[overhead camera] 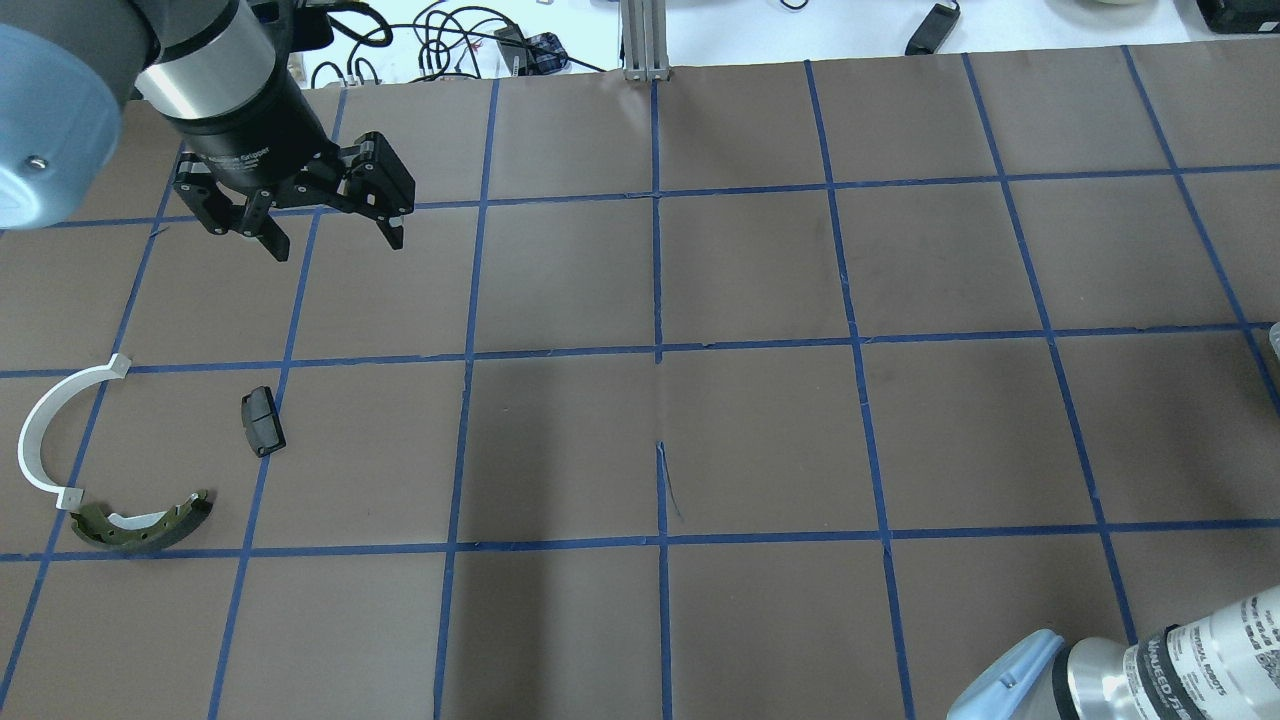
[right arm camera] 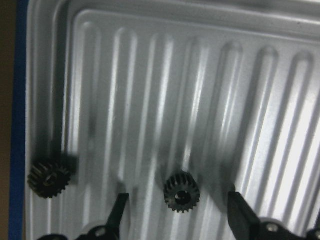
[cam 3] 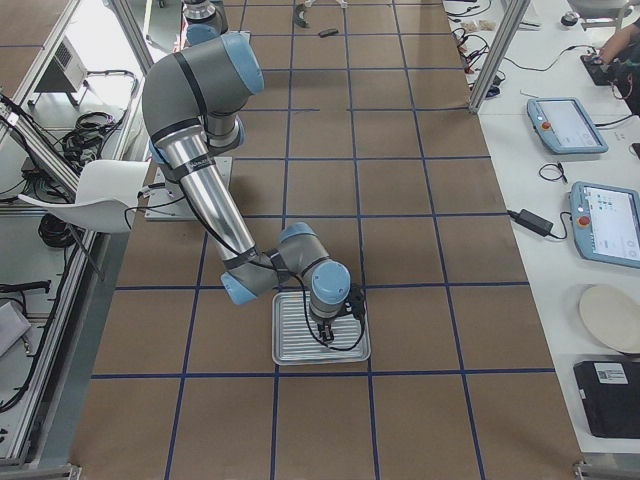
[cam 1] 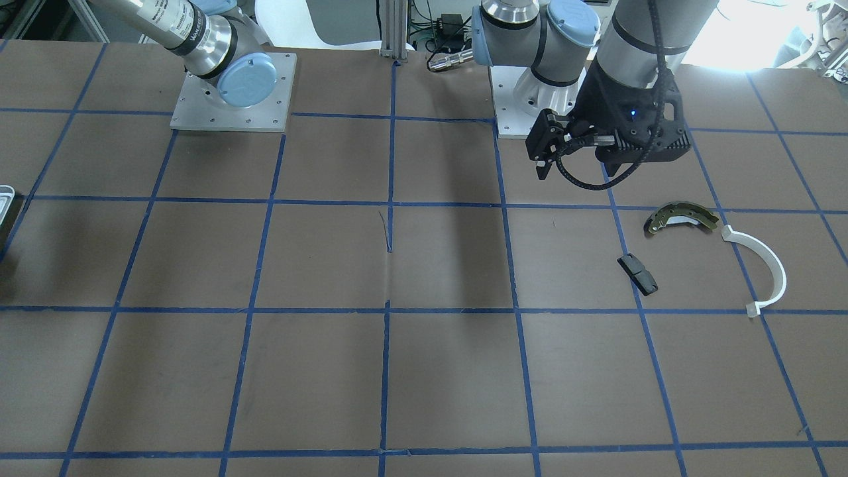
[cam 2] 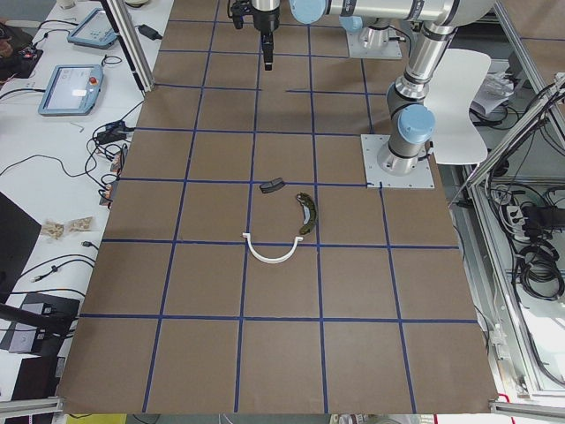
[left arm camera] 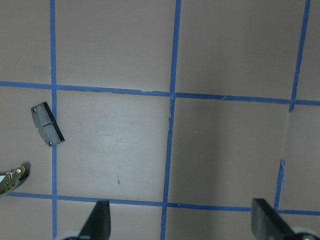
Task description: Place bearing gear from tray to pile
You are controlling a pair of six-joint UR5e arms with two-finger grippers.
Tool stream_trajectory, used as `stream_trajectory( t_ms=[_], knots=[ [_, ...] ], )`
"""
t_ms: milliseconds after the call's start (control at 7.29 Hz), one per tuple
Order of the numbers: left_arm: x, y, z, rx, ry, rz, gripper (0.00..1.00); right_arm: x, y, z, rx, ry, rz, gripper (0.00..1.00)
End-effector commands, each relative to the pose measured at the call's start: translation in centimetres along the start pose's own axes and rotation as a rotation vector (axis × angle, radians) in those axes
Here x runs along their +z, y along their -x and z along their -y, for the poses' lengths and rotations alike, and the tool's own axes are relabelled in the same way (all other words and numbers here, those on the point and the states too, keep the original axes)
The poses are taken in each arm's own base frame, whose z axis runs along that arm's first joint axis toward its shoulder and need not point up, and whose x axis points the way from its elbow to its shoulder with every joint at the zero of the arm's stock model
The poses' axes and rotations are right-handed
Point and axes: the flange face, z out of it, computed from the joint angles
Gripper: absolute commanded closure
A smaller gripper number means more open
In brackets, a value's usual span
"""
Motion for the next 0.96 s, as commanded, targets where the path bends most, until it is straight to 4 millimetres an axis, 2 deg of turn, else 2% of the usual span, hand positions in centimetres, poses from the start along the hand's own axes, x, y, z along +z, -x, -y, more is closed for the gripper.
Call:
stream_trajectory(
  t_ms=[0, 137, 275, 412, 549, 686, 824],
  knots=[
    [0.0, 0.0, -0.1, 0.0, -0.001, 0.0, 0.0, -0.1, 0.0, 0.0, 0.006, 0.001, -0.003, 0.86],
    [0.0, 0.0, -0.1, 0.0, -0.001, 0.0, 0.0, -0.3, 0.0, 0.0, 0.008, 0.0, -0.005, 1.0],
    [0.0, 0.0, -0.1, 0.0, -0.001, 0.0, 0.0, -1.0, -0.2, -0.1, 0.019, 0.007, -0.016, 1.0],
    [0.0, 0.0, 0.0, 0.0, 0.001, 0.0, 0.0, -2.9, 0.0, -0.2, 0.04, -0.002, -0.042, 1.0],
    [0.0, 0.0, 0.0, 0.0, -0.001, 0.0, 0.0, -6.5, 1.1, -0.2, 0.063, -0.012, -0.07, 1.0],
    [0.0, 0.0, 0.0, 0.0, 0.001, 0.0, 0.0, -10.8, 4.5, 0.3, 0.098, -0.005, -0.03, 1.0],
    [0.0, 0.0, 0.0, 0.0, 0.001, 0.0, 0.0, -15.0, 10.1, 1.7, 0.152, 0.024, 0.019, 1.0]
  ],
)
